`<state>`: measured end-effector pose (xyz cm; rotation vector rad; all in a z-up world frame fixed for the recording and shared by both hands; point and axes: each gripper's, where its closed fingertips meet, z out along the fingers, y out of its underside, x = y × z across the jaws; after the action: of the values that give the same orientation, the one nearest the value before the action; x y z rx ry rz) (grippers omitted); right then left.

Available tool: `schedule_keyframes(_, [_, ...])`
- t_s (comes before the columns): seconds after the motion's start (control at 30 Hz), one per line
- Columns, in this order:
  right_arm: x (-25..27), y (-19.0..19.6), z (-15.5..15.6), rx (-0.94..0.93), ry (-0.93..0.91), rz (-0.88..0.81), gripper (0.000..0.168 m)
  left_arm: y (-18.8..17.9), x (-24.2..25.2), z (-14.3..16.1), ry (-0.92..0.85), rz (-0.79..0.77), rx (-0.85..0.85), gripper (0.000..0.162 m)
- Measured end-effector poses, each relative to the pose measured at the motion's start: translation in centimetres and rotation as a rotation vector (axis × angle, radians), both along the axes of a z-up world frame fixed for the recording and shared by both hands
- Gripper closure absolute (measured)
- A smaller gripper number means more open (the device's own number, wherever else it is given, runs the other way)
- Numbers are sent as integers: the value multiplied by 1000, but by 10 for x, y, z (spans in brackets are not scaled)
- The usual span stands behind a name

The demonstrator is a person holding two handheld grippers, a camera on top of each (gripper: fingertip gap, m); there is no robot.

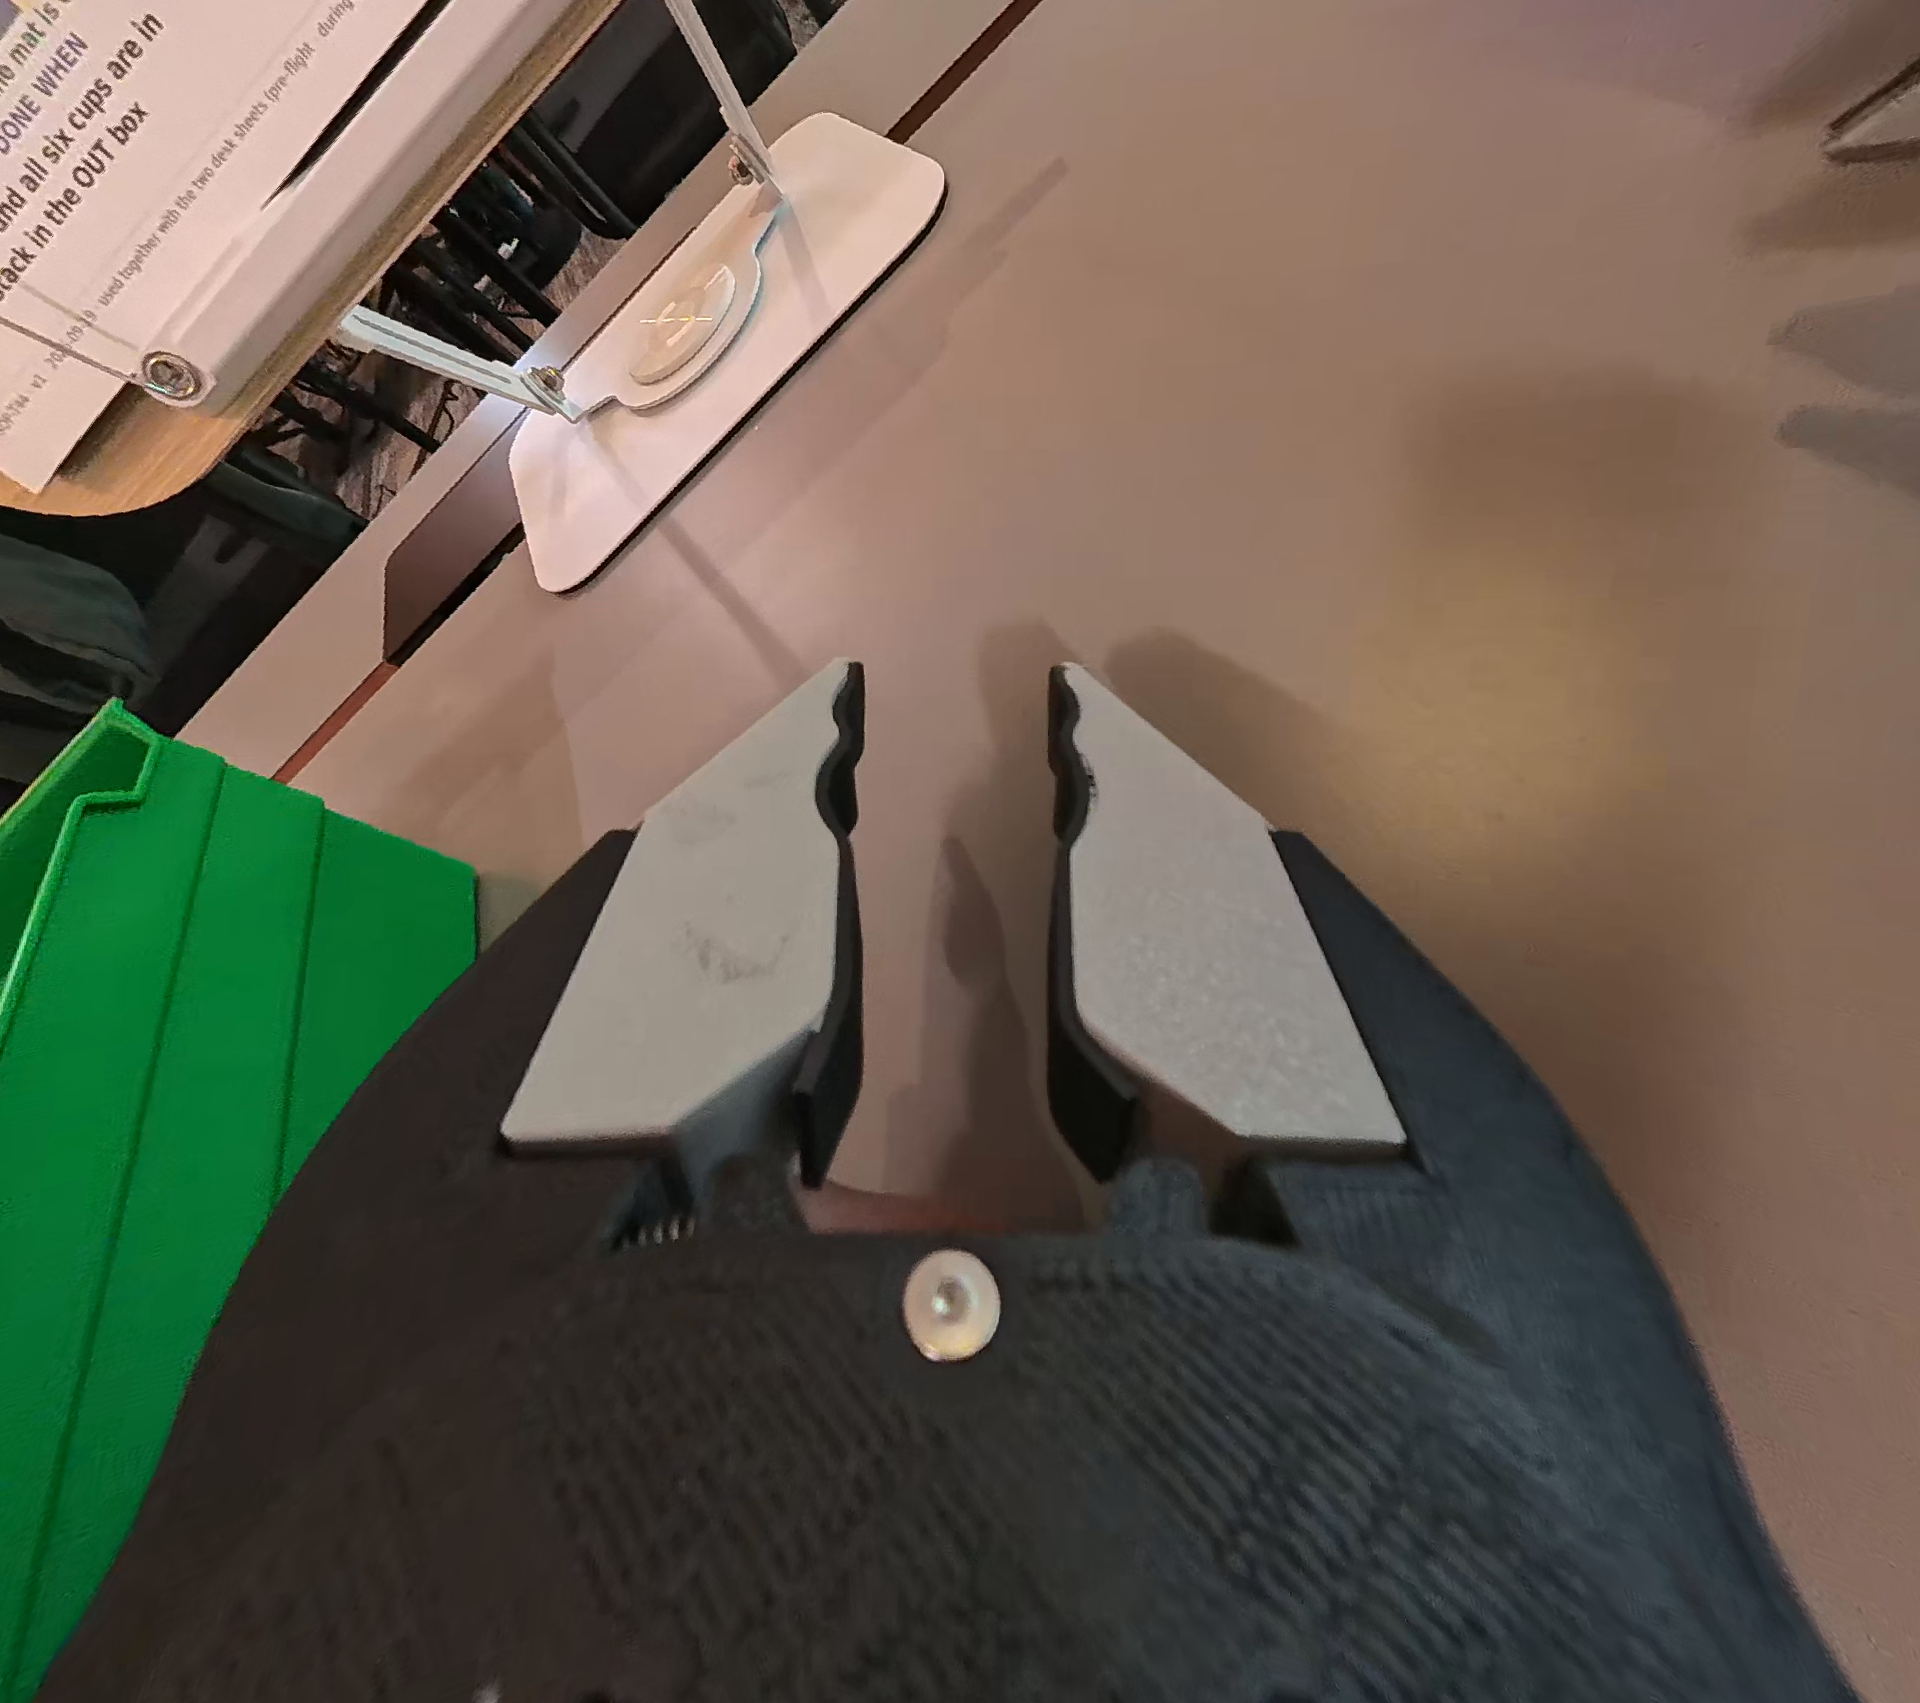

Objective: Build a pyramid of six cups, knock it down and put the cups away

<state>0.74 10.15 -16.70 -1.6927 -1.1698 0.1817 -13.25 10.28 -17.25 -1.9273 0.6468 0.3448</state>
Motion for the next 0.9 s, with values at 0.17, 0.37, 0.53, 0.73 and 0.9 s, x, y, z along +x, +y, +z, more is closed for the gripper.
schedule_keyframes(0.17, [5,5,4,-55,76,-16,150,-2,2,-1,20,-11,0,128])
schedule_keyframes(0.37, [5,6,5,-58,77,-17,148,-2,6,-6,62,-25,-15,128])
schedule_keyframes(0.53, [5,10,3,-57,66,-20,142,-2,8,-10,97,-32,-26,128])
schedule_keyframes(0.73, [6,9,5,-72,94,-18,140,-3,7,-10,99,-28,-25,127])
schedule_keyframes(0.9, [8,12,1,-75,77,-24,139,-3,7,-11,107,-27,-26,127])
